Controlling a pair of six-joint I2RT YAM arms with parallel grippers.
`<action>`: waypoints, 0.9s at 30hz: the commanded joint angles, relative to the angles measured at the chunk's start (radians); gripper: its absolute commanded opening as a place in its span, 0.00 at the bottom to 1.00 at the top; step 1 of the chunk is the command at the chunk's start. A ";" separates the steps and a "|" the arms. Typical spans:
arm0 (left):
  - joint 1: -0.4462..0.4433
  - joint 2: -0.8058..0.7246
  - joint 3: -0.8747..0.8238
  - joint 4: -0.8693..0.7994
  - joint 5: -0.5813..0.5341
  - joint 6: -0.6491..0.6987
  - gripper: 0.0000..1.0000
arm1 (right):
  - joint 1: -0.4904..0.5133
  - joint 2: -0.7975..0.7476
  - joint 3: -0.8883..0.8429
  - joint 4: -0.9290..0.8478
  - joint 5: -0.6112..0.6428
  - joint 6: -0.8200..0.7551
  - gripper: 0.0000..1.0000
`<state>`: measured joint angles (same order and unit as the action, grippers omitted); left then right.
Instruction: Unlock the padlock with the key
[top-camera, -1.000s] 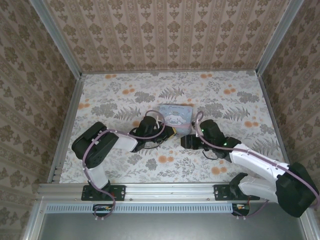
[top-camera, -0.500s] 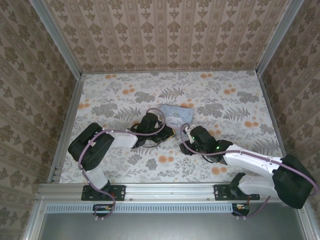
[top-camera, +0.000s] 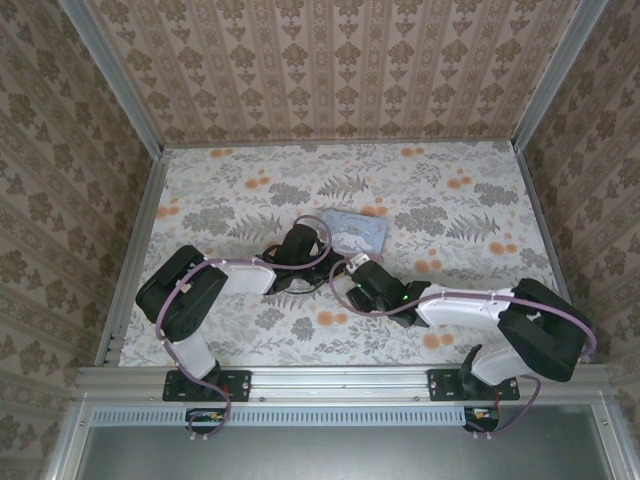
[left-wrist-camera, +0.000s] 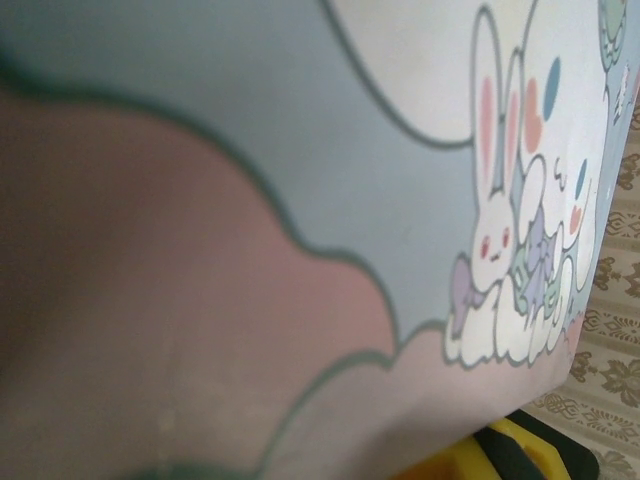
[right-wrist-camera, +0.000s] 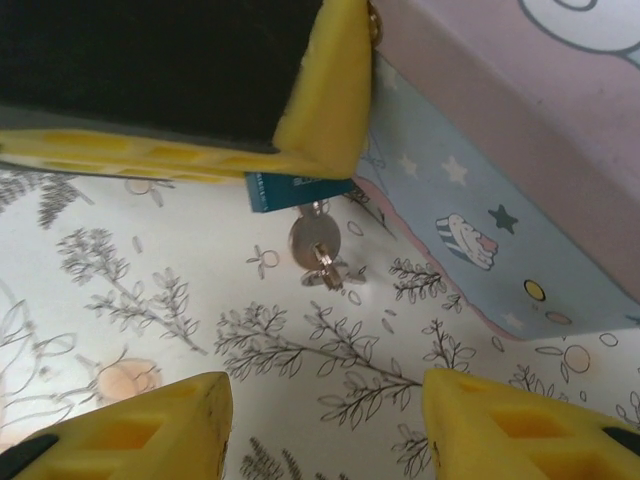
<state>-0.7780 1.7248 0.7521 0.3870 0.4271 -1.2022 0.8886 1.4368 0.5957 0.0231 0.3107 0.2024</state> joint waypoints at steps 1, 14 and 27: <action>-0.003 -0.010 0.021 -0.052 0.038 -0.011 0.00 | 0.009 0.035 0.037 0.045 0.069 -0.022 0.54; -0.009 0.005 0.017 -0.037 0.044 -0.018 0.00 | 0.010 0.152 0.108 0.081 0.146 -0.018 0.45; -0.024 0.036 0.013 -0.020 0.045 -0.026 0.00 | -0.028 0.147 0.159 0.113 0.002 0.039 0.11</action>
<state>-0.7769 1.7283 0.7555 0.4015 0.4168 -1.2179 0.8749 1.5883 0.6968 0.0944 0.3775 0.2310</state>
